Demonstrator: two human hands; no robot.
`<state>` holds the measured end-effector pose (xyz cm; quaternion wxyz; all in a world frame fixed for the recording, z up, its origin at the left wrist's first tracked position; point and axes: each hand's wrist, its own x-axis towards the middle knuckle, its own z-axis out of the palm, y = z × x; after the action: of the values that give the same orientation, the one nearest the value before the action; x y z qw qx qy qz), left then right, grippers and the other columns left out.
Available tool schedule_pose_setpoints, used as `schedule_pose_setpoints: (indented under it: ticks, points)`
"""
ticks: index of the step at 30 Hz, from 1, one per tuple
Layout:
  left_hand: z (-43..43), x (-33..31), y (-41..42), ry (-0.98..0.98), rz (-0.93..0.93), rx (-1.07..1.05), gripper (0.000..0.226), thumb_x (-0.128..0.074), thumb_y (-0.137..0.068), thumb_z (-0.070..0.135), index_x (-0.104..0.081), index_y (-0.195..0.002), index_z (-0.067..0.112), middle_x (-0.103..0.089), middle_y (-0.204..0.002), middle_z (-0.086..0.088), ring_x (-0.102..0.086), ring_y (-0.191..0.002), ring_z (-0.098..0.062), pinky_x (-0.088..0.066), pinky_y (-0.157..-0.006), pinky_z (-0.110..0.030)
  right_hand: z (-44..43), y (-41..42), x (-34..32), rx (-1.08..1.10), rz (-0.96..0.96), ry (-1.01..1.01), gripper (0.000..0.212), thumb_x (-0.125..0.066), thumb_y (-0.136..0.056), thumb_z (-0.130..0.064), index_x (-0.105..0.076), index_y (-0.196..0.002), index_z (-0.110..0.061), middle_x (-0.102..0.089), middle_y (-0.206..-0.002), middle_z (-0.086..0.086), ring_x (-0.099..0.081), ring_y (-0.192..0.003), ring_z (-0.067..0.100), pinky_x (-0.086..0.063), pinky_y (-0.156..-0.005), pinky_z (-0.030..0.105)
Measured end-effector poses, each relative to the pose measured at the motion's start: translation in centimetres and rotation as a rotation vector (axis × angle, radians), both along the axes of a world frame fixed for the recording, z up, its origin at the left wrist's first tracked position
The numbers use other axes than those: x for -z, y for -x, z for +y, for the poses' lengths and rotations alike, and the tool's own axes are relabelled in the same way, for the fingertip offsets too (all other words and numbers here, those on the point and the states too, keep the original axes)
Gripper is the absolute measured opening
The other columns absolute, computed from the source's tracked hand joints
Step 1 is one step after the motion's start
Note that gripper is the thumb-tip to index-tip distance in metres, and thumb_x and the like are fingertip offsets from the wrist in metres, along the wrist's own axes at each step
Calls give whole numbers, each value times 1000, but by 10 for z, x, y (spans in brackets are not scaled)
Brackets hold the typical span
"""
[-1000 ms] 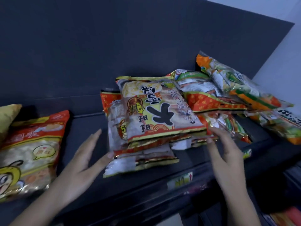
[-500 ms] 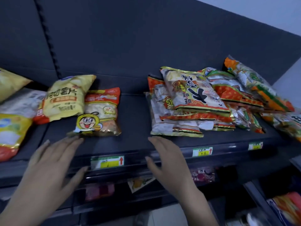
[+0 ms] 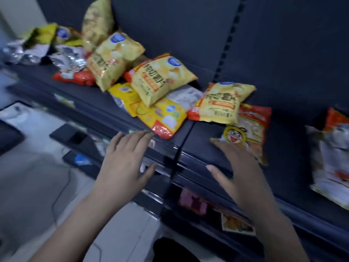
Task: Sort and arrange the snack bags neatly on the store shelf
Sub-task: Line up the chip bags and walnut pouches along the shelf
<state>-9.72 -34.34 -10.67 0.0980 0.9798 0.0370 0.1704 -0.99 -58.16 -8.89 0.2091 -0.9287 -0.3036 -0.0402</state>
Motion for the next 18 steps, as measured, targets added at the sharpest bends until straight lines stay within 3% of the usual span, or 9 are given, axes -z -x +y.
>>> schedule_pose_setpoints:
  ticks: [3,7,11,14,18]
  points:
    - [15,-5,-1,2,22,-121,60,-61,-71,40,-56,-124,11,-60,-125,-5,-57,-114,-27,-29,-106,-45,26,-24,-10,-86,34,-71,53,-58,-87,-42,-44,-137,-28,-45,-130,-17,-42,-120,4,-32,-97,22]
    - [39,-19,-7,-17,26,-271,58,-61,-74,40,-55,-124,12,-60,-126,-5,-56,-115,-26,-27,-105,-43,61,-60,-15,-230,72,-113,55,-45,-88,-57,-33,-139,-41,-28,-127,-32,-24,-124,-8,-25,-101,21]
    - [56,-26,-16,-40,24,-393,59,-60,-75,41,-55,-126,12,-59,-127,-4,-55,-116,-26,-31,-104,-43,95,-94,-17,-344,2,-106,54,-45,-86,-55,-46,-134,-29,-42,-124,-22,-36,-119,-2,-32,-100,28]
    - [63,-24,-18,-40,23,-430,56,-57,-78,43,-52,-126,13,-59,-126,-4,-54,-116,-24,-25,-105,-38,110,-107,-13,-369,2,-140,54,-49,-85,-49,-49,-133,-24,-46,-125,-17,-40,-121,4,-31,-101,28]
    - [70,-15,-17,-13,11,-452,56,-44,-80,47,-50,-126,15,-61,-122,-2,-52,-111,-20,-27,-101,-36,123,-117,-6,-381,15,-116,48,-65,-87,-29,-51,-132,-19,-53,-127,-5,-46,-120,16,-31,-96,28]
